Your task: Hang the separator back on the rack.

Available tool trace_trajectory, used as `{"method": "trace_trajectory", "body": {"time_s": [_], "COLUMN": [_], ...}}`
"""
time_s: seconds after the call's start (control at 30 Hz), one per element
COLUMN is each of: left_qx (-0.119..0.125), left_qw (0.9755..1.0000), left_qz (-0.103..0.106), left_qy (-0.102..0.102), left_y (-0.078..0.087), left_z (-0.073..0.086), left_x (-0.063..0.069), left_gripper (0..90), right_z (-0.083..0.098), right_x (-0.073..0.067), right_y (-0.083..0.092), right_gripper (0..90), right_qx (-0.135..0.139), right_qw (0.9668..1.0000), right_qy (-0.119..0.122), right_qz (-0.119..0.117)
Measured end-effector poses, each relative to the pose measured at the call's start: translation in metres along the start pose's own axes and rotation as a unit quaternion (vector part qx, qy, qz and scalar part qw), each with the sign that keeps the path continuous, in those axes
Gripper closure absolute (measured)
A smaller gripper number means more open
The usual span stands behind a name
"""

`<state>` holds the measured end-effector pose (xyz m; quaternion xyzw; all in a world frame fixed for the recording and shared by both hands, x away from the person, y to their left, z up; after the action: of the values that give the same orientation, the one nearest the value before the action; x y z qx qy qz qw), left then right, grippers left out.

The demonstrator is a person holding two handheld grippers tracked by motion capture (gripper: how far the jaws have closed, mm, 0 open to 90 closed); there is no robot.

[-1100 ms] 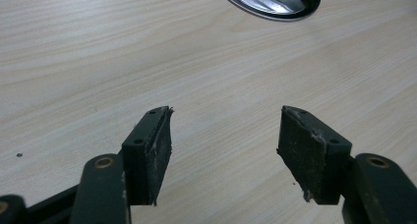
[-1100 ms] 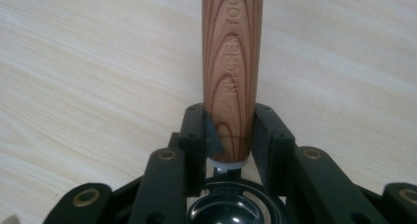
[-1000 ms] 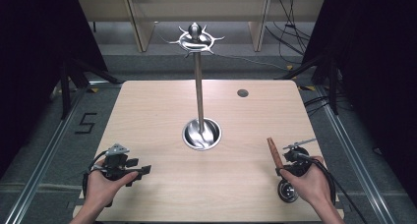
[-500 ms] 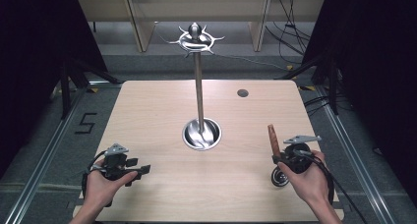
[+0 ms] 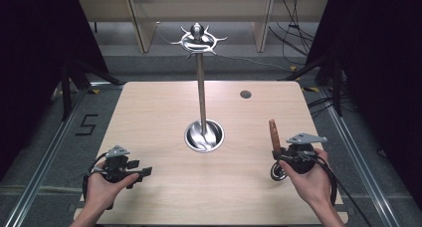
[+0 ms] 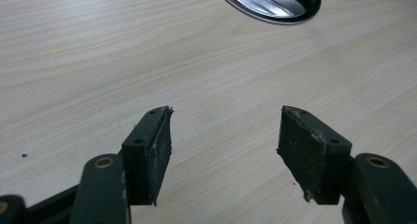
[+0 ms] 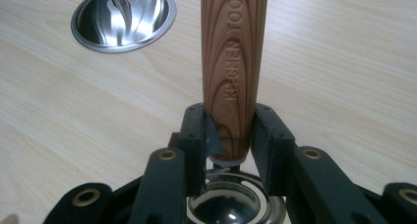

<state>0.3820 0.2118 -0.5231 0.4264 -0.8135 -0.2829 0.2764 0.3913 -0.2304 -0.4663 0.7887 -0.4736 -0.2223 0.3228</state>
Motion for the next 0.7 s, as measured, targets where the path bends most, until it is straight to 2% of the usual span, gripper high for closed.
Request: {"method": "trace_trajectory", "body": {"time_s": [0.03, 0.07, 0.1, 0.17, 0.2, 0.23, 0.33, 0.37, 0.4, 0.43, 0.47, 0.5, 0.6, 0.63, 0.67, 0.7], "left_qx": [0.001, 0.001, 0.003, 0.002, 0.001, 0.001, 0.002, 0.002, 0.001, 0.002, 0.002, 0.002, 0.001, 0.001, -0.001, 0.0], "left_qw": [1.0, 1.0, 1.0, 1.0, 1.0, 1.0, 1.0, 1.0, 1.0, 1.0, 1.0, 1.0, 1.0, 1.0, 1.0, 1.0], "left_qz": [0.0, -0.006, -0.006, -0.006, -0.006, -0.005, -0.007, -0.005, -0.003, -0.003, -0.004, -0.003, -0.003, -0.003, -0.002, -0.002], "left_qy": [0.0, -0.003, -0.001, 0.0, 0.0, 0.0, 0.0, 0.002, 0.003, 0.003, 0.003, 0.003, 0.004, 0.003, 0.003, 0.003], "left_y": [0.0, 0.0, 0.0, 0.0, 0.0, 0.0, -0.001, -0.001, -0.001, -0.001, -0.001, -0.001, -0.001, -0.001, -0.001, -0.001], "left_z": [0.0, 0.0, 0.0, 0.0, 0.0, 0.0, 0.0, 0.0, 0.0, 0.0, 0.0, 0.0, 0.0, 0.0, 0.0, 0.0], "left_x": [0.0, -0.001, -0.001, -0.001, -0.001, -0.001, -0.001, 0.0, 0.0, 0.0, 0.0, 0.0, 0.0, 0.0, 0.0, 0.0], "left_gripper": [36.7, 36.7, 36.6, 36.6, 36.6, 36.6, 36.6, 36.6, 36.5, 36.5, 36.6, 36.5, 36.5, 36.5, 36.5, 36.5], "right_z": [-0.002, -0.003, -0.005, -0.006, -0.01, -0.009, -0.014, -0.017, -0.018, -0.019, -0.019, -0.022, -0.026, -0.027, -0.029, -0.03], "right_x": [0.001, 0.0, 0.001, -0.003, 0.001, -0.004, -0.005, -0.003, -0.006, -0.007, -0.008, -0.007, -0.01, -0.009, -0.012, -0.013], "right_y": [-0.001, 0.0, 0.0, 0.003, 0.0, 0.003, 0.004, 0.003, 0.005, 0.005, 0.006, 0.005, 0.008, 0.008, 0.009, 0.01], "right_gripper": [69.6, 69.6, 69.6, 69.6, 69.6, 69.6, 69.6, 69.6, 69.6, 69.6, 69.6, 69.6, 69.6, 69.6, 69.6, 69.6], "right_qx": [0.01, 0.012, 0.018, 0.012, 0.036, 0.019, 0.032, 0.041, 0.037, 0.04, 0.039, 0.052, 0.052, 0.059, 0.06, 0.056], "right_qw": [0.9999, 0.9999, 0.9997, 0.9999, 0.999, 0.9998, 0.9994, 0.9986, 0.9991, 0.999, 0.999, 0.9983, 0.9982, 0.9976, 0.9978, 0.998], "right_qy": [0.011, 0.006, 0.017, 0.0, 0.026, 0.002, 0.009, 0.031, 0.018, 0.016, 0.017, 0.024, 0.025, 0.034, 0.022, 0.022], "right_qz": [0.002, -0.003, -0.001, -0.007, -0.002, -0.01, -0.011, -0.005, -0.011, -0.013, -0.016, -0.011, -0.016, -0.014, -0.016, -0.018]}}
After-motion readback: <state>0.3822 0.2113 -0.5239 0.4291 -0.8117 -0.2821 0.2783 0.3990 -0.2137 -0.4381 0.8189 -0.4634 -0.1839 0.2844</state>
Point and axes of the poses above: each handheld gripper's, and its own axes: y roughly backward along the jaws, z roughly out of its underside, x roughly to its right, the point moved 8 cm from there along -y, roughly forward along the jaws, and after that the axes turned 1 degree about -z, right-handed, at the moved point
